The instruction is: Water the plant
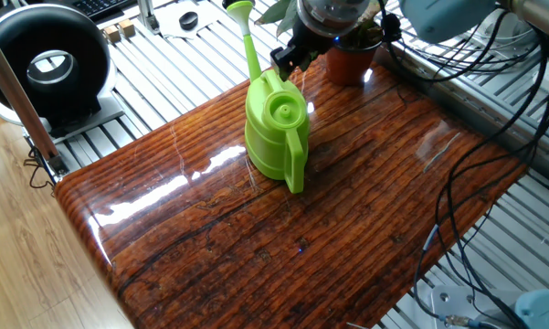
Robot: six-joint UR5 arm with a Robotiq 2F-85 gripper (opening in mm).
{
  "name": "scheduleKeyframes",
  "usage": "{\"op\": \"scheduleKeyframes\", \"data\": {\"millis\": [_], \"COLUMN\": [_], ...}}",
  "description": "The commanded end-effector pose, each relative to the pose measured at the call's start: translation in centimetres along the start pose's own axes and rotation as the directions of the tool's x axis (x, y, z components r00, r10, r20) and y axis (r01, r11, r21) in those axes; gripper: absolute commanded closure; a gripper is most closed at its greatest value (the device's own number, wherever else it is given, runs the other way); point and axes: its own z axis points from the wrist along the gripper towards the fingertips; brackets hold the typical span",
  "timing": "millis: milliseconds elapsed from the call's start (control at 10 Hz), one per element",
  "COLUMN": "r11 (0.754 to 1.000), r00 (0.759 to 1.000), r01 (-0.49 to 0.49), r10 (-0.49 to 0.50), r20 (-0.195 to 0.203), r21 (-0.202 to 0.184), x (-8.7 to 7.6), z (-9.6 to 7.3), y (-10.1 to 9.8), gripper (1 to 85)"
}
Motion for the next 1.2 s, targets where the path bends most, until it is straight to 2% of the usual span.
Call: {"op": "scheduleKeyframes", "data": {"millis": [0, 100, 300, 400, 500, 800, 900, 1000, 1100], "r11": [0.996, 0.992, 0.985, 0.984, 0.985, 0.993, 0.994, 0.993, 0.995], "r00": [0.995, 0.99, 0.984, 0.982, 0.984, 0.992, 0.994, 0.994, 0.996], "r01": [-0.085, -0.116, -0.167, -0.176, -0.165, -0.119, -0.106, -0.101, -0.091], "r10": [0.086, 0.119, 0.169, 0.178, 0.167, 0.119, 0.105, 0.099, 0.09], "r20": [0.057, 0.069, 0.056, 0.062, 0.056, 0.037, 0.041, 0.041, 0.029], "r21": [-0.034, -0.057, -0.046, -0.033, -0.045, -0.023, 0.027, 0.055, 0.043], "x": [-1.7, -2.0, -1.3, -1.4, -1.4, -1.3, -1.2, -1.1, -0.7], "z": [-0.1, -0.3, -1.0, -0.8, -0.5, 1.3, 1.1, 0.7, 0.4], "y": [0.1, 0.1, -0.5, -1.0, -0.9, -1.3, -2.6, -3.3, -3.0], "gripper": [43.3, 43.7, 43.7, 44.0, 44.3, 45.0, 45.3, 46.7, 47.7]}}
